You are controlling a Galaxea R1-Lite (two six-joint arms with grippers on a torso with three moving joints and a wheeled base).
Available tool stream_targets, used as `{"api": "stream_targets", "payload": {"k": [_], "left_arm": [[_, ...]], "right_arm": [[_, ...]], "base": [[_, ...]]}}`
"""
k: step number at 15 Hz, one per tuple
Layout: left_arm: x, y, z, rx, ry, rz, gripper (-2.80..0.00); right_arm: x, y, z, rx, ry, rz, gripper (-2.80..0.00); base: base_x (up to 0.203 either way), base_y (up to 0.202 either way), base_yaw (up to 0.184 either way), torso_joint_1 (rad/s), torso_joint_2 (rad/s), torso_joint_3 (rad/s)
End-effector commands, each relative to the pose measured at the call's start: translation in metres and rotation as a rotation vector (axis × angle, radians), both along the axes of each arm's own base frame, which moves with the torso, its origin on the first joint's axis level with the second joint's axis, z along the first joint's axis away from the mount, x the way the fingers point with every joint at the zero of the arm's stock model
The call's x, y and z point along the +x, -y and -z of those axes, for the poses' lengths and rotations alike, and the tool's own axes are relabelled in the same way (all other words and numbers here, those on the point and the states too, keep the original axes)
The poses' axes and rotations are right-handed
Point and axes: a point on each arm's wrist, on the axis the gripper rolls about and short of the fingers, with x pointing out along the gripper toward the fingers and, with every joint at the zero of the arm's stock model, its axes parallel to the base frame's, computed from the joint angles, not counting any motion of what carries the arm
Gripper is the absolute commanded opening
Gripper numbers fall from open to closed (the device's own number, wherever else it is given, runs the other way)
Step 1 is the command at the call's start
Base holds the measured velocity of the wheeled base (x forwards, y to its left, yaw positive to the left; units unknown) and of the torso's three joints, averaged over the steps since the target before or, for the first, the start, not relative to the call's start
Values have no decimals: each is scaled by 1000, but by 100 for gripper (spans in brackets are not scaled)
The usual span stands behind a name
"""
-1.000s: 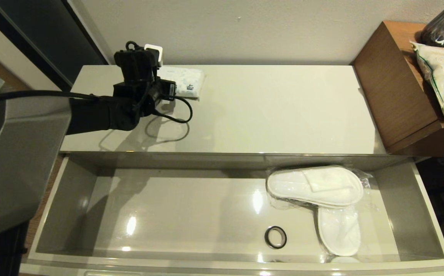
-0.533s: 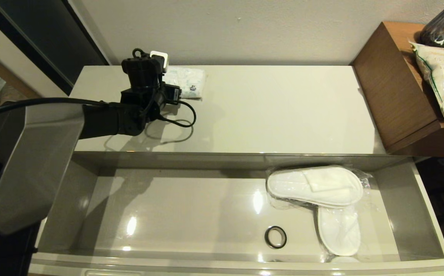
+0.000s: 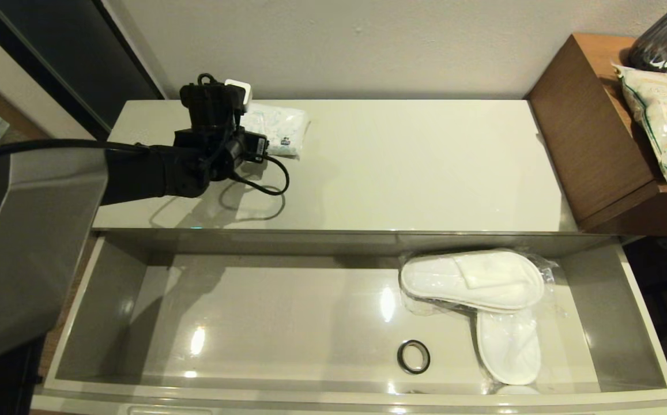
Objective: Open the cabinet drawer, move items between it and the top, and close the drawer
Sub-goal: Pick up the tissue on the table
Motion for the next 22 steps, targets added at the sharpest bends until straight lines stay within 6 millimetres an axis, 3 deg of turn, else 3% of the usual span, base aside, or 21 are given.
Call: {"api": "stream_targets", "payload": {"k": [1, 4, 9, 16, 19, 22], "left_arm": [[1, -7, 4, 10, -43, -18, 0], [-7, -9, -2, -4, -58, -20, 0], [-53, -20, -31, -57, -85, 22, 0], [-83, -25, -80, -435, -30, -102, 0], [-74, -22, -74, -500, -33, -135, 0], [-50, -15, -44, -553, -95, -198, 0]], "right_arm": [[0, 0, 0, -1, -1, -1, -280], [0, 0, 0, -1, -1, -1, -280], [0, 0, 0, -1, -1, -1, -280], [0, 0, 0, -1, -1, -1, -280], [0, 0, 0, -1, -1, -1, -280], [0, 0, 0, -1, -1, -1, -280]], "base": [[0, 0, 0, 0, 0, 0], [0, 0, 0, 0, 0, 0], [0, 0, 0, 0, 0, 0], [0, 0, 0, 0, 0, 0], [0, 0, 0, 0, 0, 0], [0, 0, 0, 0, 0, 0]]}}
